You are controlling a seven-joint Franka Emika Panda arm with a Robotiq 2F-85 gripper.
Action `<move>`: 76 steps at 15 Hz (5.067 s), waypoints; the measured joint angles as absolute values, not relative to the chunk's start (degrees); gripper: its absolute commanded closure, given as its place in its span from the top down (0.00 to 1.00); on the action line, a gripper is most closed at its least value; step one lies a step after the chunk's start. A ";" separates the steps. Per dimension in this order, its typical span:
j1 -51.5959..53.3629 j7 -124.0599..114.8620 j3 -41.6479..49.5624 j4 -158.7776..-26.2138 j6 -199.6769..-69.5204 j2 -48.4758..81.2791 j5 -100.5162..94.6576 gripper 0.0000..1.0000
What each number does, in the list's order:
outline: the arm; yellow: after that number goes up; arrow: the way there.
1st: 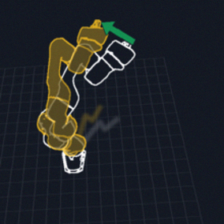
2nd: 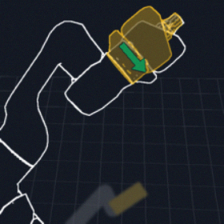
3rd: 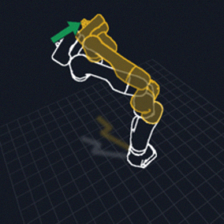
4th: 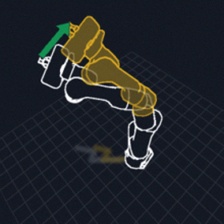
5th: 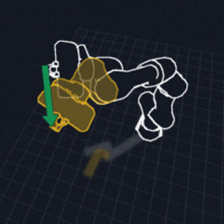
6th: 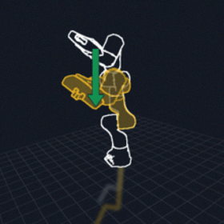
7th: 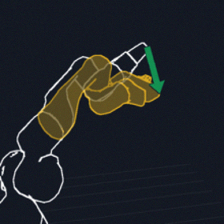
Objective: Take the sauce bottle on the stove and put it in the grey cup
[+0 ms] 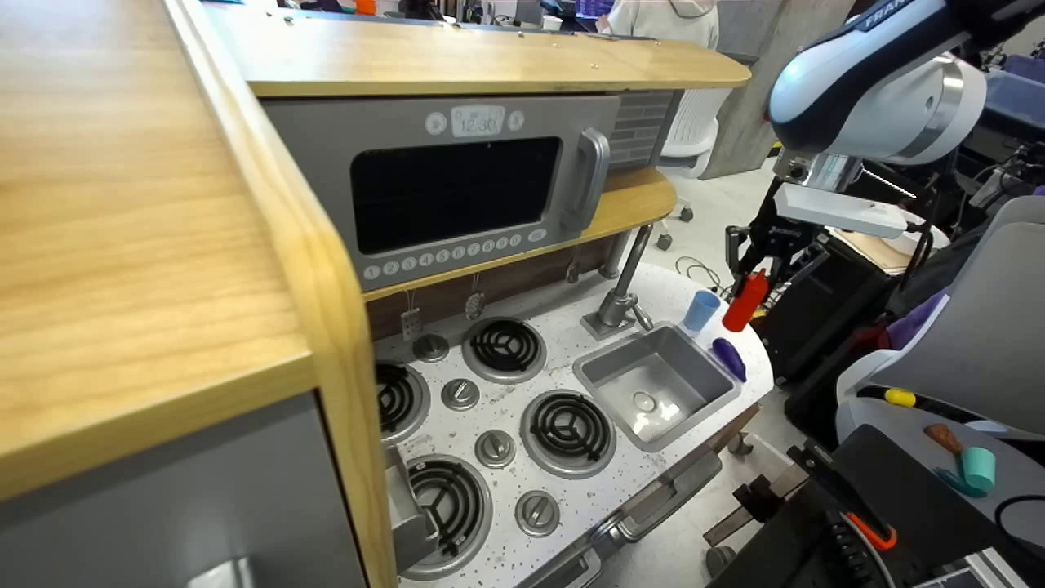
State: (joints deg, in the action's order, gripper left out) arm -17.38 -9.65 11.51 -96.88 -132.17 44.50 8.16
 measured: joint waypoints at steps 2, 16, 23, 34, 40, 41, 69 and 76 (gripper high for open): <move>-17.88 -12.32 11.57 -95.30 -132.06 45.47 9.56 0.14; -25.13 -15.59 12.59 -86.51 -130.24 49.00 12.76 0.14; -24.96 -15.70 11.81 -82.30 -129.97 49.85 12.77 0.14; -22.52 -18.00 11.22 -74.72 -125.82 54.66 12.77 0.14; -20.38 -19.18 10.95 -74.74 -124.71 55.48 12.77 0.14; -20.34 -19.50 10.95 -74.73 -124.71 55.79 12.77 0.14; -23.36 -21.95 13.30 -68.58 -124.19 59.59 12.59 0.14; -22.73 -22.73 13.15 -62.30 -119.31 62.41 12.58 0.14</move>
State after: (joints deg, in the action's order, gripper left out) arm -22.73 -22.73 13.15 -62.30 -119.31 62.41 12.58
